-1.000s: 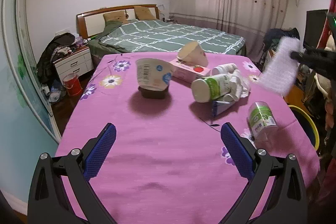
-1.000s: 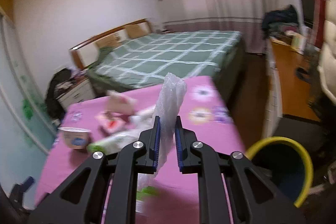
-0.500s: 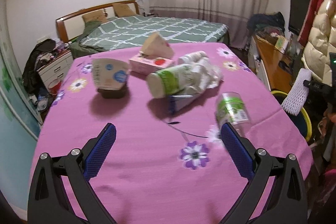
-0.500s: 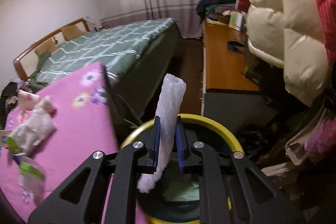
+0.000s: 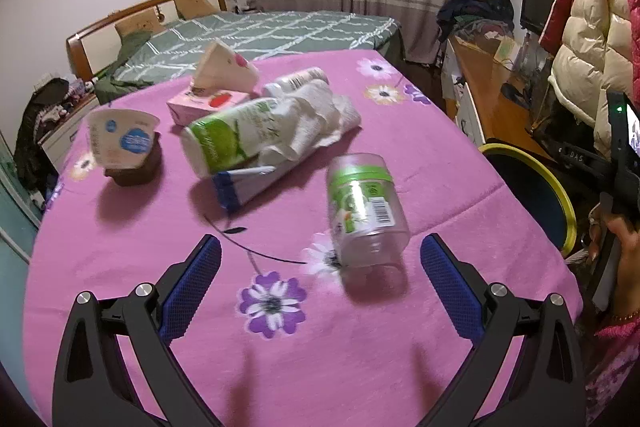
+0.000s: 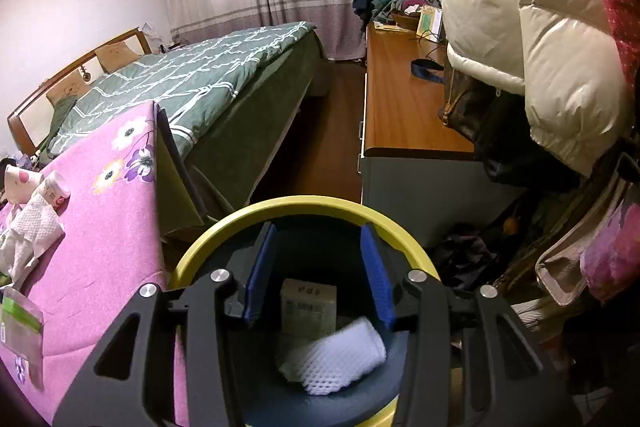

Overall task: Collect trash
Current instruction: 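Drop the foam sleeve into the yellow bin by opening the right gripper, then grasp the clear green-lidded plastic cup with the left gripper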

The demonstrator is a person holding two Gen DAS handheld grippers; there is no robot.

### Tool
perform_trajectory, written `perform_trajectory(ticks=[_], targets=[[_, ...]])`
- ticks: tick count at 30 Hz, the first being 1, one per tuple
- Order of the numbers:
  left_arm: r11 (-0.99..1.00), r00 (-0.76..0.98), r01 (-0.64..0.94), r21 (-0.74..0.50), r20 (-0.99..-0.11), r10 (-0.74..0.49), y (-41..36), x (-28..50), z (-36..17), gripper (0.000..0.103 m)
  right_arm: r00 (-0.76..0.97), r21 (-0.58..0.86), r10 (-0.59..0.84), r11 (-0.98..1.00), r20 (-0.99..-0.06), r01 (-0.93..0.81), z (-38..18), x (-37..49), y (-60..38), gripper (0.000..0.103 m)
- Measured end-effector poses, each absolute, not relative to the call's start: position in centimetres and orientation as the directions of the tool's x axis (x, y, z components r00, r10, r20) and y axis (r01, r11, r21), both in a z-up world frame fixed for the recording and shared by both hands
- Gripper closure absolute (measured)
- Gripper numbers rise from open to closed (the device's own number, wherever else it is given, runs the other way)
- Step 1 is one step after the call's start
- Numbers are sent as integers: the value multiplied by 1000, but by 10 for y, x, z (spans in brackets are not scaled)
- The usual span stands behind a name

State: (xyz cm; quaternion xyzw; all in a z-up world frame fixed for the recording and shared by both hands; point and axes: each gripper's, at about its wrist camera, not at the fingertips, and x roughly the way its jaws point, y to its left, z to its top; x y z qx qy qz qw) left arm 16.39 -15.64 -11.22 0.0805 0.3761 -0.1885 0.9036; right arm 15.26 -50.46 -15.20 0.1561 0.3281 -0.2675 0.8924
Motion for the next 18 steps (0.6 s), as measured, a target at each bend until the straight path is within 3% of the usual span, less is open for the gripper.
perform_trajectory(ticks=[10,11,13,18], targets=[[908,615,419,18,-741,-269,-189,177,-132,6,639,117,-357,809,-681,576,-158,152,-506,59],[908,615,418,22,-743,-264,-191,178,-134,7,639,119,-354,809,-683,576,-158,152,-506,59],[914,613,405,32,-752,-245,-194,180,-139,20,640,122,-351,809,-684,574,-160,152,-507,59],[926,602,377,25,-766,-224,-197,189,-148,29,640,123,-352,809,-683,575,-161,152,-507,58]])
